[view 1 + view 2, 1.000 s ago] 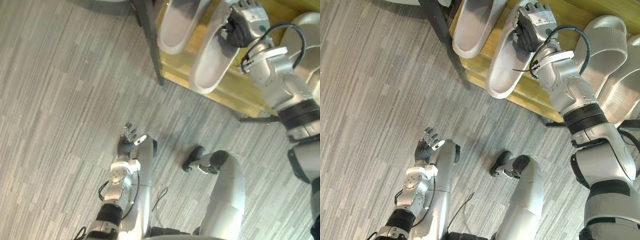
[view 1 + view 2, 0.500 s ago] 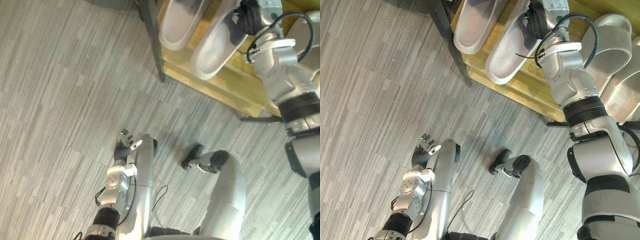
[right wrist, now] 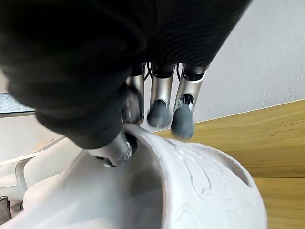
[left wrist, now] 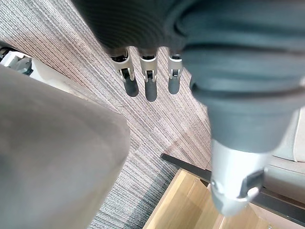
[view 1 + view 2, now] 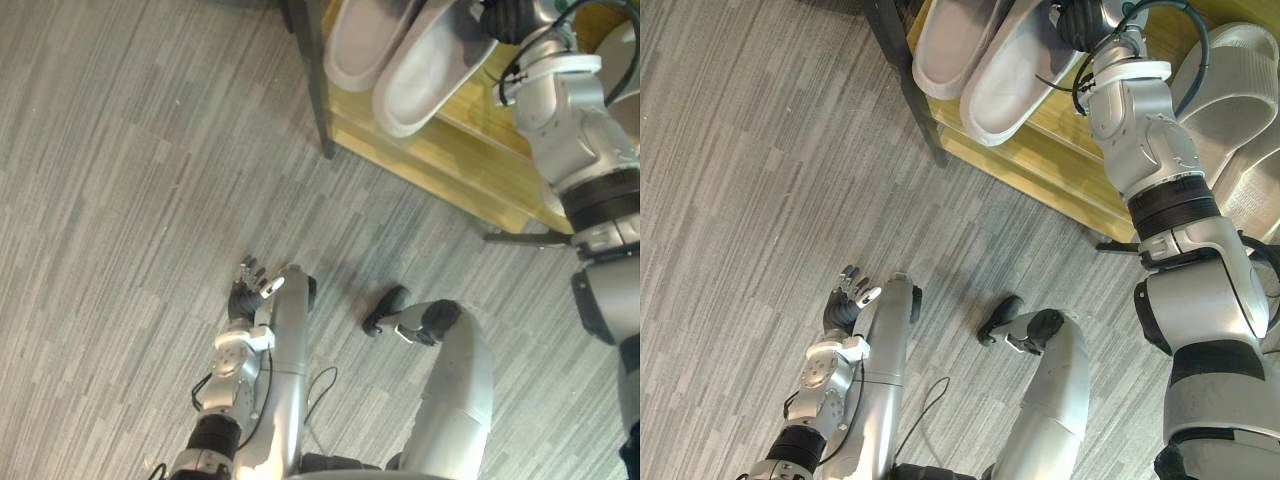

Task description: Organize the slippers on the shoe rack

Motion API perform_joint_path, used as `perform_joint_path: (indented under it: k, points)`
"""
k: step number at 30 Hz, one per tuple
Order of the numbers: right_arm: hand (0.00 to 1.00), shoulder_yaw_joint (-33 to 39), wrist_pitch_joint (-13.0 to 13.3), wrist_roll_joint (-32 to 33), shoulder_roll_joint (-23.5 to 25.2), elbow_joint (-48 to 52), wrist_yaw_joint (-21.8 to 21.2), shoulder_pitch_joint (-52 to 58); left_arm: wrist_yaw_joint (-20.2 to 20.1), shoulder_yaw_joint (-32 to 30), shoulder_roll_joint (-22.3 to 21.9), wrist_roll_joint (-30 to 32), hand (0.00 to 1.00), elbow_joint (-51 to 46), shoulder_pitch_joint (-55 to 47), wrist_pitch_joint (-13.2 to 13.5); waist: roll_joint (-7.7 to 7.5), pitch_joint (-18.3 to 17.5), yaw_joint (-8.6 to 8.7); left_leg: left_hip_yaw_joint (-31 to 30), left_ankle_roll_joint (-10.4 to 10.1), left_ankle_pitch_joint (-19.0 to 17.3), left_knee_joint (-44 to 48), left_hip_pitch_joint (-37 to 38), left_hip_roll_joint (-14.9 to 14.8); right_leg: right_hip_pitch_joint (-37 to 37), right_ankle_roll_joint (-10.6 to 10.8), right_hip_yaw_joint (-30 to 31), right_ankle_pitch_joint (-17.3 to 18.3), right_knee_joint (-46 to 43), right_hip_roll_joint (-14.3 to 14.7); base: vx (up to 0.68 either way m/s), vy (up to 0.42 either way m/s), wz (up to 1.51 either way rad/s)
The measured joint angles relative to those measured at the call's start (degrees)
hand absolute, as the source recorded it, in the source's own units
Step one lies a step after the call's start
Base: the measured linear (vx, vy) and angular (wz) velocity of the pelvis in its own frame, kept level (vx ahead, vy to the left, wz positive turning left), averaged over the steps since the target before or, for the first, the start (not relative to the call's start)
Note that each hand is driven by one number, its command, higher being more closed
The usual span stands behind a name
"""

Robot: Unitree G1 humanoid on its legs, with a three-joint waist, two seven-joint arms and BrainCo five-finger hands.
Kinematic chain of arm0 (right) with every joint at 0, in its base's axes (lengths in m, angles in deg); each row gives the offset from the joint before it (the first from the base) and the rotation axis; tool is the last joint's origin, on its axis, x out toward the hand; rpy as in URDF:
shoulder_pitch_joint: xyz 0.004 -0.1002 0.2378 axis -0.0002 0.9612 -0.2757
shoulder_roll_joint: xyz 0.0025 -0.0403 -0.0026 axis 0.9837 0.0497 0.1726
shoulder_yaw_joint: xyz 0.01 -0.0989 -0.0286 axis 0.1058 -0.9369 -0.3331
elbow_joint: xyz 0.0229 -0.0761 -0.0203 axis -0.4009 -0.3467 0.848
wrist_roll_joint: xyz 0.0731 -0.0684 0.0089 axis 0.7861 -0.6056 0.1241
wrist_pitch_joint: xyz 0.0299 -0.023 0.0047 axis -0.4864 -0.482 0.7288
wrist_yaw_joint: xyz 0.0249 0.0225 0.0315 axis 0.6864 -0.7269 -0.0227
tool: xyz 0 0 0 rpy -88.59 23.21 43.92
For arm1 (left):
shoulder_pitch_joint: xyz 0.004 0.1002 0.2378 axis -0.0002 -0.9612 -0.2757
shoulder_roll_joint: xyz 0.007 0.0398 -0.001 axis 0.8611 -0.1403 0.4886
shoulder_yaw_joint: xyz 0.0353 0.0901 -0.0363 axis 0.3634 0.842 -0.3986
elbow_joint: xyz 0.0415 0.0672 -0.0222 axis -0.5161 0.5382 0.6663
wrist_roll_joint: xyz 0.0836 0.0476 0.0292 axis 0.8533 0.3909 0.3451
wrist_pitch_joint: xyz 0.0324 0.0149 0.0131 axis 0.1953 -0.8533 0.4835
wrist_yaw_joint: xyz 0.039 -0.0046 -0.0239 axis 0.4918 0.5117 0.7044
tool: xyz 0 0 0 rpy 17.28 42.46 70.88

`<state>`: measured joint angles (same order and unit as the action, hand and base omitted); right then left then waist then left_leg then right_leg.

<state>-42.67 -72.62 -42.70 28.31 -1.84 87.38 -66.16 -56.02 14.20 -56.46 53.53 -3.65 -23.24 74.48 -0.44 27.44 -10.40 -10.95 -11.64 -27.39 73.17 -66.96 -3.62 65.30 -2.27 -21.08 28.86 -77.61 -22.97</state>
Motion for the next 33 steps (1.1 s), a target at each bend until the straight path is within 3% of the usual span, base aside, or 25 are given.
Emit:
perform_joint_path:
  k: [16, 23, 29, 33]
  points:
    - [0.0, -0.02, -0.05, 0.32, 0.71, 0.97, 0.14, -0.06, 0.19, -0.98, 0.07, -0.02, 0.0, 0.07, -0.01, -0.05, -0.82, -0.33, 0.09, 0.29, -0.02, 0.01, 0.23, 0.05, -0.74, 0.14, -1.2, 0.08, -0.63, 0.34, 0.67, 0.01, 0.006, -0.02]
    - [0.0, 0.53, 0.19, 2.13, 0.61, 7.67, 0.49, 0.69, 0.39, -1.22, 0.36, -0.01, 0.0, 0.16, -0.01, -0.17, -0.88, -0.31, 0.51, 0.58, -0.13, 0.07, 0.11, 0.51, -1.1, 0.16, -1.34, 0.4, -0.72, 0.4, 1.03, 0.01, 0.002, -0.02]
    - [0.0, 5.92, 0.26, 2.67, 0.63, 14.78, 1.38, 5.21, 0.46, -1.98, 0.75, -0.01, 0.0, 0.12, -0.18, -0.14, -1.82, -0.24, 0.53, 1.1, -0.12, 0.06, -0.08, 0.95, -1.83, 0.16, -1.91, 0.82, -1.08, 0.99, 1.84, 0.02, 0.007, -0.08]
    - [0.0, 13.22, 0.23, 6.51, 2.43, 21.21, 3.12, 10.43, 0.56, -2.06, 0.96, -0.01, 0.0, 0.2, -0.2, -0.22, -2.12, -0.42, 0.67, 1.16, -0.13, 0.07, -0.17, 1.12, -1.95, 0.13, -2.07, 0.85, -1.16, 1.04, 1.97, 0.01, 0.001, -0.01]
